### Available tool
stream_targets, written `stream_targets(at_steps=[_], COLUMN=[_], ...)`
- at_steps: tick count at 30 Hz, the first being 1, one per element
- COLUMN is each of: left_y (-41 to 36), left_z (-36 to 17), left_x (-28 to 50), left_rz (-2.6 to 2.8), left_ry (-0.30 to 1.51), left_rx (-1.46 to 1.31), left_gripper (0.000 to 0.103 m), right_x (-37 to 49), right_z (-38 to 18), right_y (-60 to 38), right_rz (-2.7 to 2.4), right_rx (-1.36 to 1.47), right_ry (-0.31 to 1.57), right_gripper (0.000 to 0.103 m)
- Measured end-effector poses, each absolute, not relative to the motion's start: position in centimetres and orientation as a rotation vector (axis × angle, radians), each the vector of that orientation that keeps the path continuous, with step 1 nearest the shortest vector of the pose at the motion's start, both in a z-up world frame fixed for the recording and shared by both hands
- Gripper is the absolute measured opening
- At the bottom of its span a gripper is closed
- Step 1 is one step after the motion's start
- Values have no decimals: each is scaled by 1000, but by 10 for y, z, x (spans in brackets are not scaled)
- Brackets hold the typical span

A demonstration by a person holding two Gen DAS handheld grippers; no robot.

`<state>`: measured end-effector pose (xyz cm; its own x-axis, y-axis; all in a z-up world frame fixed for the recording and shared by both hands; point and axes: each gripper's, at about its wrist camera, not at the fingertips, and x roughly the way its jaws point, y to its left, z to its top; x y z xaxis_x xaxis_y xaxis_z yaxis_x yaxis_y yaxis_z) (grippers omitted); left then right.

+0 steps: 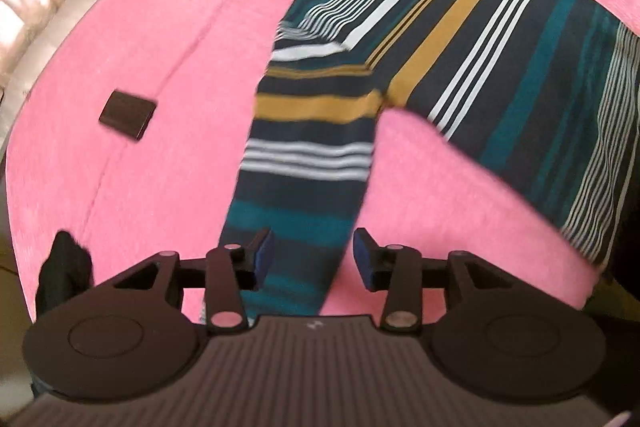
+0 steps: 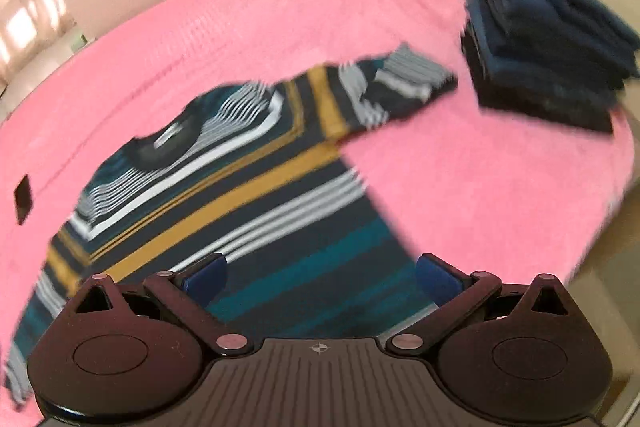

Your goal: Fold clothes

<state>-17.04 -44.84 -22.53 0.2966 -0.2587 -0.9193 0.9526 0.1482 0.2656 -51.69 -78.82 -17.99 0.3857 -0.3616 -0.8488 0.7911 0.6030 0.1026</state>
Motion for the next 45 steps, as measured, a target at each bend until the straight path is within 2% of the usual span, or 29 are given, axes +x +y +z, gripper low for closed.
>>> stream_targets(at_steps=[1, 2, 3, 4, 5, 11, 16, 17, 18, 19, 20, 21, 24, 25, 26, 27, 29, 31, 41, 42, 43, 45], left_y=[-462, -475, -488, -502, -515, -599, -650, -658, -665, -672, -678, -684, -706, -713, -719, -724, -732, -735, -693, -684, -675, -655], left_z=[-226, -227, -227, -226, -226, -226, -231, -232, -233, -233, -233, -232, -221, -217, -212, -209, -205, -202, -180, -177, -175, -170], left_x=[-180, -191, -203, -216, -229, -316, -355, -356, -356, -355, -354, -354, -356, -356, -356, -356, -358, -363, -364, -361, -358, -351], left_rz=[-1023, -1003, -977, -948, -921, -906, -950, -948, -944, -945, -949, -954, -986, -998, -1010, -1022, -1041, -1048, -960, -943, -928, -903], left_ry=[853, 858, 867, 882, 899, 1039, 1027, 1031, 1034, 1035, 1034, 1028, 974, 956, 943, 934, 917, 902, 907, 915, 923, 944], left_rx=[1061, 1072, 1081, 1090, 1096, 1126, 1206, 1207, 1208, 1208, 1209, 1212, 1213, 1204, 1190, 1176, 1161, 1155, 1040, 1009, 976, 906], left_gripper=[38, 38, 38, 38, 38, 42, 46, 46, 46, 46, 46, 46, 46, 46, 46, 46, 46, 46, 46, 47, 49, 55], right_x=[-513, -509, -503, -495, -485, -431, -411, -414, -418, -424, -430, -439, -480, -495, -507, -517, -535, -544, -555, -556, -559, -563], right_z=[-183, -188, -194, -203, -214, -288, -358, -362, -362, -357, -349, -336, -284, -269, -257, -248, -231, -224, -210, -207, -203, -194], right_y=[-809, -834, -860, -888, -917, -1028, -1058, -1062, -1067, -1072, -1077, -1082, -1108, -1119, -1123, -1121, -1113, -1093, -981, -972, -963, -944], right_rz=[-753, -716, -676, -632, -595, -427, -322, -316, -319, -340, -382, -462, -769, -860, -903, -887, -860, -846, -710, -692, -679, -652], right_rx=[512, 465, 418, 376, 347, 225, 138, 147, 151, 147, 126, 74, -60, -76, -81, -77, -78, -77, 175, 210, 242, 307], right_ry=[905, 914, 923, 935, 946, 1039, 1125, 1111, 1099, 1093, 1081, 1055, 910, 884, 870, 849, 817, 803, 827, 825, 825, 821], right_gripper=[102, 95, 85, 65, 63, 63, 63, 54, 36, 10, 4, 4, 6, 32, 51, 58, 84, 92, 93, 95, 102, 103])
